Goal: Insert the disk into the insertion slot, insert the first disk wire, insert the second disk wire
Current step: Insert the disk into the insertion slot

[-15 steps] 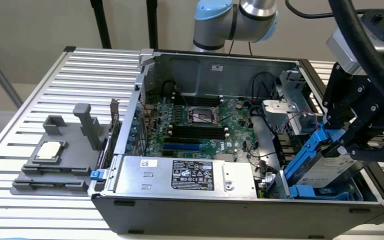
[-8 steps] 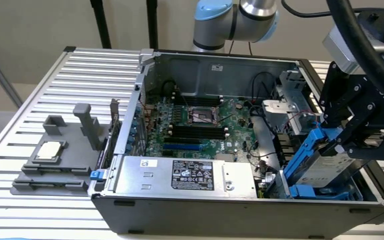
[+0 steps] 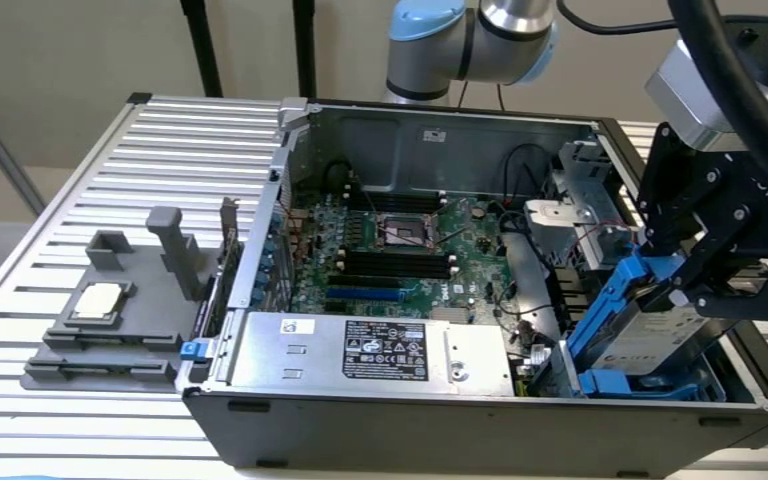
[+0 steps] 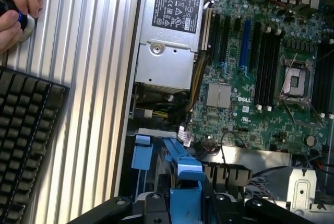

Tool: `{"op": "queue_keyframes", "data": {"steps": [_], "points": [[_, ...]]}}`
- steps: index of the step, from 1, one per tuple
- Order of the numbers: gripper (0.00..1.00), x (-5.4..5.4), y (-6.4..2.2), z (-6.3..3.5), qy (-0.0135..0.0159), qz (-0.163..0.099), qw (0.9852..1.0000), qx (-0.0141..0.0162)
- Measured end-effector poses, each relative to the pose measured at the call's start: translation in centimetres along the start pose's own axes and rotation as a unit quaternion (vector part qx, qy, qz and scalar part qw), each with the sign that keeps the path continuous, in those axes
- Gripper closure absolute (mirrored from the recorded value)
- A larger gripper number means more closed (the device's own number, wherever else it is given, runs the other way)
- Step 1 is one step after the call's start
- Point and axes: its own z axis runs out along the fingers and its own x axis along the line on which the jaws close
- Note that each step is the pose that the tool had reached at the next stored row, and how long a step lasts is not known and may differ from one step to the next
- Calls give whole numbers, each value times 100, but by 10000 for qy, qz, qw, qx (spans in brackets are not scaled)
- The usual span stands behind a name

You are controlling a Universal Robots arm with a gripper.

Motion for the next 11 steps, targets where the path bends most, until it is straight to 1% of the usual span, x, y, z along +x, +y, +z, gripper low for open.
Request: {"op": "queue_keyframes", "data": {"steps": [2, 3, 8, 9, 11], "points": [[67, 0, 0, 1, -1, -25, 10000, -3], [64, 0, 0, 0, 0, -35, 10000, -4], [64, 0, 0, 0, 0, -50, 10000, -7], [62, 0, 0, -1, 1, -50, 10000, -7], [50, -1, -1, -2, 0, -50, 10000, -7]]}}
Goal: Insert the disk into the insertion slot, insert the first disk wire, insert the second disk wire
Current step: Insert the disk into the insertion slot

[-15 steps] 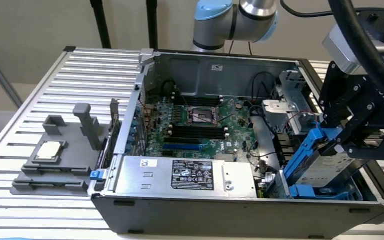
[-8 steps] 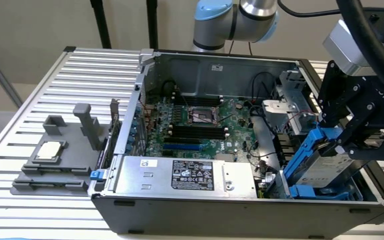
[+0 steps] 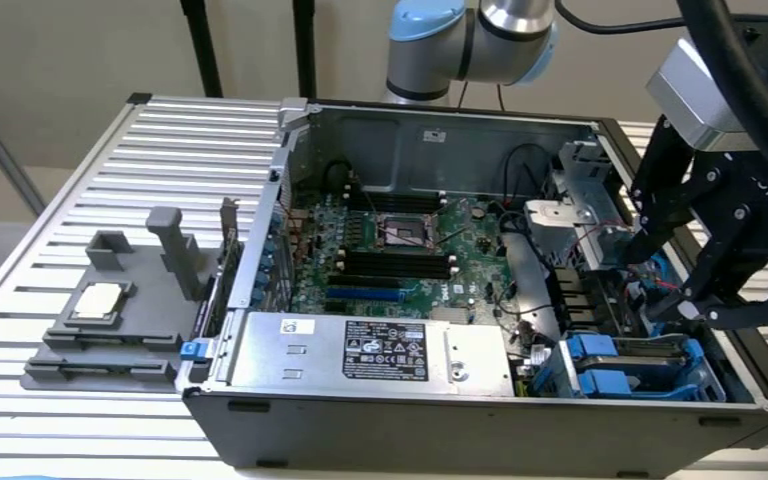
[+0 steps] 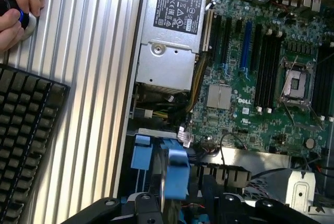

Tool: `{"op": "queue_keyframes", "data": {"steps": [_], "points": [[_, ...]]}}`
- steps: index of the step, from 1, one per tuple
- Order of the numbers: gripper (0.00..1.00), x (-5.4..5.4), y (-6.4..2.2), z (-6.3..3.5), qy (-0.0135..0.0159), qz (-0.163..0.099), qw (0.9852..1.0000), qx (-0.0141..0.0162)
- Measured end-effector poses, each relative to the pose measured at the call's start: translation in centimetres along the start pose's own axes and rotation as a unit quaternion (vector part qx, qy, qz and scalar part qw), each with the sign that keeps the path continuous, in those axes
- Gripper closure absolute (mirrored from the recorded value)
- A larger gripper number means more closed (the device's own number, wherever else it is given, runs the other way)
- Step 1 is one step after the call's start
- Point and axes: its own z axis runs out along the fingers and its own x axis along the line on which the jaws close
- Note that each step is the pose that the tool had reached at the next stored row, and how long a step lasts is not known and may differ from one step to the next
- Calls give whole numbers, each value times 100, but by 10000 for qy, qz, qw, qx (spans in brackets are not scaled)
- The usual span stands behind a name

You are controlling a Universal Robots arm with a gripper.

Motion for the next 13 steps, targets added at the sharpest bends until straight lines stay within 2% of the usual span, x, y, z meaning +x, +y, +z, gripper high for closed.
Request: {"op": "queue_keyframes", "data": {"steps": [1, 3, 4, 13], "points": [[44, 0, 0, -1, 1, 0, 10000, 0], [44, 0, 0, -1, 0, 0, 10000, 0], [38, 0, 0, -1, 0, 0, 10000, 0], [38, 0, 0, -1, 0, 0, 10000, 0]]}}
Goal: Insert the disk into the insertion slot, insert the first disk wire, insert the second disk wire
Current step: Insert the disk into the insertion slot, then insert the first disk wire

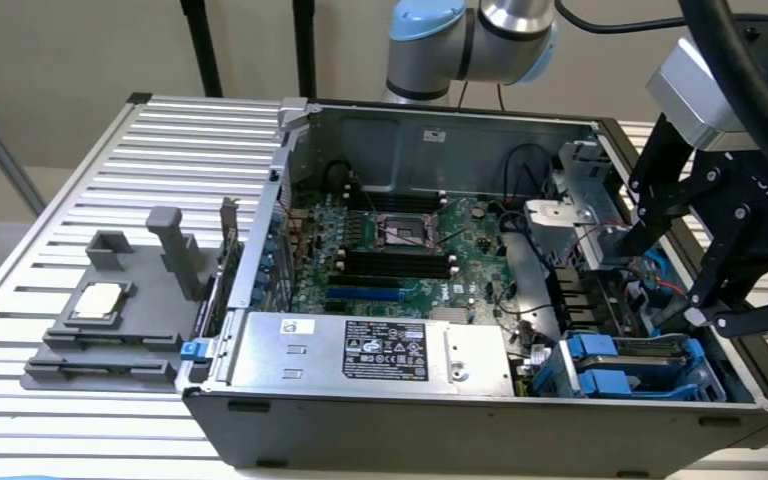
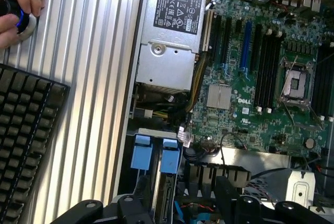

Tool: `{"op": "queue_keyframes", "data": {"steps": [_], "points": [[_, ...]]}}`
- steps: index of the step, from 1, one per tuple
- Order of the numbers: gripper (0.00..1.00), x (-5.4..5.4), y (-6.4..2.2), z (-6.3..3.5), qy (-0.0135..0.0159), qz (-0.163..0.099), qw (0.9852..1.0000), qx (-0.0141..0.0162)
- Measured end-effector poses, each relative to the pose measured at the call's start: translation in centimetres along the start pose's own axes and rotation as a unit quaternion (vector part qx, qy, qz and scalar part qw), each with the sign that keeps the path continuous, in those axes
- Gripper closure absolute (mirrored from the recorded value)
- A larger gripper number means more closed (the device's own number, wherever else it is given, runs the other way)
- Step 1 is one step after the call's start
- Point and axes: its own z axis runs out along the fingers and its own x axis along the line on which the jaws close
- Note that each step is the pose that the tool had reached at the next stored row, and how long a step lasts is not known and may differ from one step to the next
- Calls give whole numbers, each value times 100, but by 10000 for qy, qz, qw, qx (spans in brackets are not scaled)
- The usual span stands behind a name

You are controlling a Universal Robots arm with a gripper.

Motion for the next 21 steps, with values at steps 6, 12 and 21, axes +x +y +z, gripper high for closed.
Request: {"op": "queue_keyframes", "data": {"steps": [6, 12, 21], "points": [[38, 0, 0, 0, 0, 0, 10000, 0], [38, 0, 0, 0, 0, 0, 10000, 0], [38, 16, -154, -3, 0, 0, 10000, 0]]}}
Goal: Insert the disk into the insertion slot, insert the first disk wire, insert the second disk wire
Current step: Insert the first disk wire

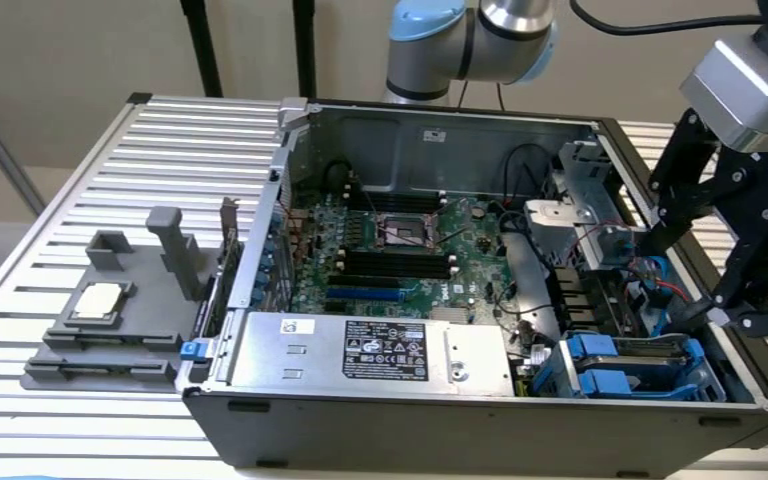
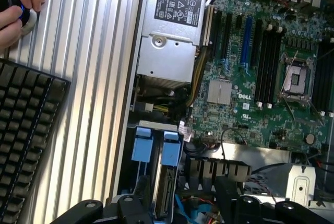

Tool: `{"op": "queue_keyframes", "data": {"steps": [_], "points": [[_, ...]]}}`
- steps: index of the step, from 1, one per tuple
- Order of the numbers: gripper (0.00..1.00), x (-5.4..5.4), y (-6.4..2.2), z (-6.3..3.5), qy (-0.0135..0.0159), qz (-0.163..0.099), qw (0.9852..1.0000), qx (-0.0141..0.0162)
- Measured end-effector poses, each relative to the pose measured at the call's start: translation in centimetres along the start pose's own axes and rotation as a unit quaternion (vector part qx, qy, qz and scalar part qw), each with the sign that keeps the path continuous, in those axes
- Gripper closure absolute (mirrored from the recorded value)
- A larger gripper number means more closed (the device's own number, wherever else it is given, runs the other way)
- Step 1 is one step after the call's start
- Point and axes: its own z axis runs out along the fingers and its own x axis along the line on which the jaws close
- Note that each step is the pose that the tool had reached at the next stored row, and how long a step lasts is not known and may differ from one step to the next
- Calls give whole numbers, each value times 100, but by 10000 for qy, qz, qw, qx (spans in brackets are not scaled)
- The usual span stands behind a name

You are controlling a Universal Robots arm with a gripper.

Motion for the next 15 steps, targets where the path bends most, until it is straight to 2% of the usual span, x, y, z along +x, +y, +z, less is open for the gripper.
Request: {"op": "queue_keyframes", "data": {"steps": [5, 8, 11, 15], "points": [[38, 10, -132, 8, 6, 0, 10000, -1], [38, 11, -176, 33, 44, 1, 10000, -5], [38, 9, -212, 81, 115, 2, 9999, -14], [38, 10, -217, 87, 118, 2, 9999, -14]]}}
